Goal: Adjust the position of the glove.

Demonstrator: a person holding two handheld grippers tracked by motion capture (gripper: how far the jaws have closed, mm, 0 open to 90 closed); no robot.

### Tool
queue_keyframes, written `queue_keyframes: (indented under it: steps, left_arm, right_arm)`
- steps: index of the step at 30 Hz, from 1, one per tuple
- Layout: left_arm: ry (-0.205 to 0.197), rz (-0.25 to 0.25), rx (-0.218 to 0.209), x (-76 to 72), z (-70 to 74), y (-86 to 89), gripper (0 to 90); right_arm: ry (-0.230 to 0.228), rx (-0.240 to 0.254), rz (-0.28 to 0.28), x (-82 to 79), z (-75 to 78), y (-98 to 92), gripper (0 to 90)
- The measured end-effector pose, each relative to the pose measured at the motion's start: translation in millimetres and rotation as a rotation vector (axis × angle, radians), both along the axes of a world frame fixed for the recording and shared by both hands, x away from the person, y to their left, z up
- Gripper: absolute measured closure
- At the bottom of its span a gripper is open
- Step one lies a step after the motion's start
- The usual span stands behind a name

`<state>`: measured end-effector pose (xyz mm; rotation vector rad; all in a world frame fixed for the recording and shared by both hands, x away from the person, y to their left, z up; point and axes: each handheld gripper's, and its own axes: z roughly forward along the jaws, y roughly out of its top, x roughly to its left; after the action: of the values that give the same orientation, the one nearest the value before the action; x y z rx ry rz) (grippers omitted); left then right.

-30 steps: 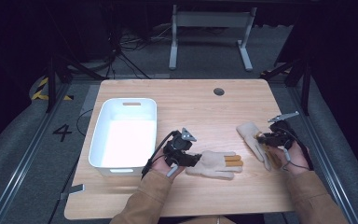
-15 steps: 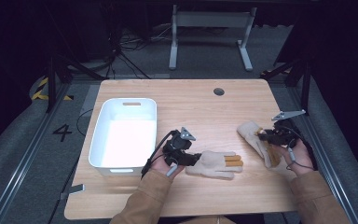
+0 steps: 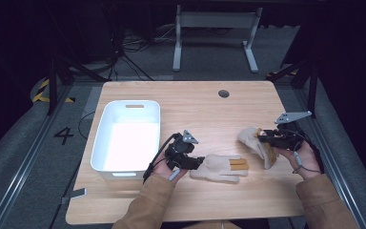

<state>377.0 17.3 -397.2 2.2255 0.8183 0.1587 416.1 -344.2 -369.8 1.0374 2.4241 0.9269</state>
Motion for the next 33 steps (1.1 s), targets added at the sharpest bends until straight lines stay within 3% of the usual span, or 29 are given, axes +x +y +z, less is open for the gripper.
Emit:
queue_keyframes:
  steps: [15, 33]
  left_arm:
    - [0.004, 0.032, -0.014, -2.9, -0.5, 11.4, 45.5]
    - [-0.001, 0.031, -0.014, -3.7, 0.3, 13.1, 45.8]
  right_arm:
    - [-0.043, 0.023, 0.188, -5.9, 13.4, 31.5, 68.0]
    - [-0.069, 0.019, 0.409, -25.0, 16.3, 67.5, 67.8]
